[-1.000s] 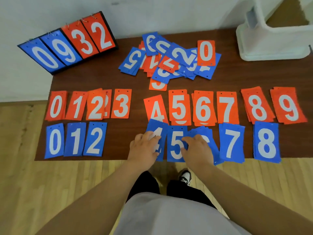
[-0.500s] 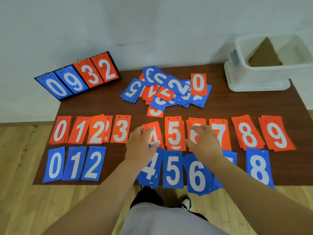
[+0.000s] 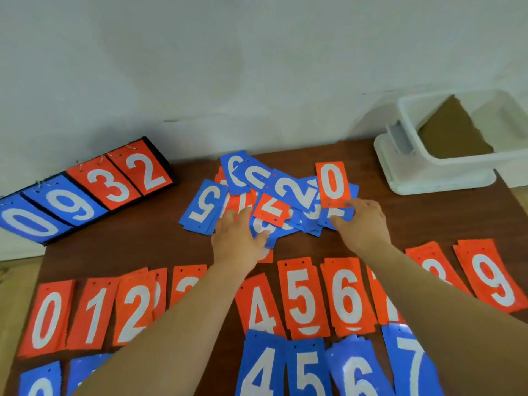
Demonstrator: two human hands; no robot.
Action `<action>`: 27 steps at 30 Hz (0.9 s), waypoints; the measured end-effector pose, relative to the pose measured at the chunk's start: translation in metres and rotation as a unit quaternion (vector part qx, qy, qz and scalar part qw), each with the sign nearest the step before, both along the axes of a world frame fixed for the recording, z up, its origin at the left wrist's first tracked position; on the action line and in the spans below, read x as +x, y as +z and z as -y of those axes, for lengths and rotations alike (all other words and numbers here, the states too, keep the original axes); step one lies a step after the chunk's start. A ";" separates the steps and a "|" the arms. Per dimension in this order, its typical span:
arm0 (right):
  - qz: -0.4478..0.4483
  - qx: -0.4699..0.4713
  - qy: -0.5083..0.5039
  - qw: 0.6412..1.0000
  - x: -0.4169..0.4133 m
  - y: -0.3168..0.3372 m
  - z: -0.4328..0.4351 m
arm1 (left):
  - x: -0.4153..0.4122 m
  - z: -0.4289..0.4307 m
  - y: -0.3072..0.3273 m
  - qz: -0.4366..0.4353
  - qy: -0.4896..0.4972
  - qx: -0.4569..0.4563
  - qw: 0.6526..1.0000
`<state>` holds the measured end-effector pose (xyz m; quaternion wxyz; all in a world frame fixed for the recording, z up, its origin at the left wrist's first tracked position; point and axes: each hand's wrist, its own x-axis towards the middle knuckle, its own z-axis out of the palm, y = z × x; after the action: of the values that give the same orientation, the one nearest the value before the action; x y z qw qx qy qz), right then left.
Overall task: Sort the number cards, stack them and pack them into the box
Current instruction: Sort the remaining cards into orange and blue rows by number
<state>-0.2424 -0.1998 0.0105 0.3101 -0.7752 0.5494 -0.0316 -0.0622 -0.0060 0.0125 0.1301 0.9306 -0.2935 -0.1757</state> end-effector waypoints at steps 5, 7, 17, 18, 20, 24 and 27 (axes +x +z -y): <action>-0.061 0.003 -0.053 0.997 0.047 -0.026 0.047 | 0.015 0.060 -0.035 0.006 -0.014 0.026 1.000; -0.095 0.006 -0.071 0.993 0.056 -0.036 0.052 | 0.011 0.063 -0.047 0.020 -0.023 0.037 0.999; -0.011 0.079 -0.174 0.981 0.050 -0.048 0.060 | -0.003 0.058 -0.052 0.033 0.018 -0.036 0.999; -0.008 0.079 -0.183 0.980 0.051 -0.048 0.060 | -0.003 0.057 -0.051 0.026 0.025 -0.047 0.998; 0.000 0.077 -0.199 0.977 0.053 -0.048 0.058 | -0.002 0.056 -0.049 0.001 0.047 -0.072 0.996; 0.057 0.048 -0.199 0.977 0.045 -0.044 0.049 | 0.001 0.046 -0.046 -0.101 0.111 -0.149 0.977; 0.091 0.029 -0.209 0.973 0.028 -0.039 0.039 | 0.003 0.032 -0.041 -0.149 0.177 -0.194 0.953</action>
<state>-0.2141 -0.2385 -0.0290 0.3676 -0.6275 0.6697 -0.1506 -0.0595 -0.0375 -0.0281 0.3795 0.8877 -0.1296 -0.2262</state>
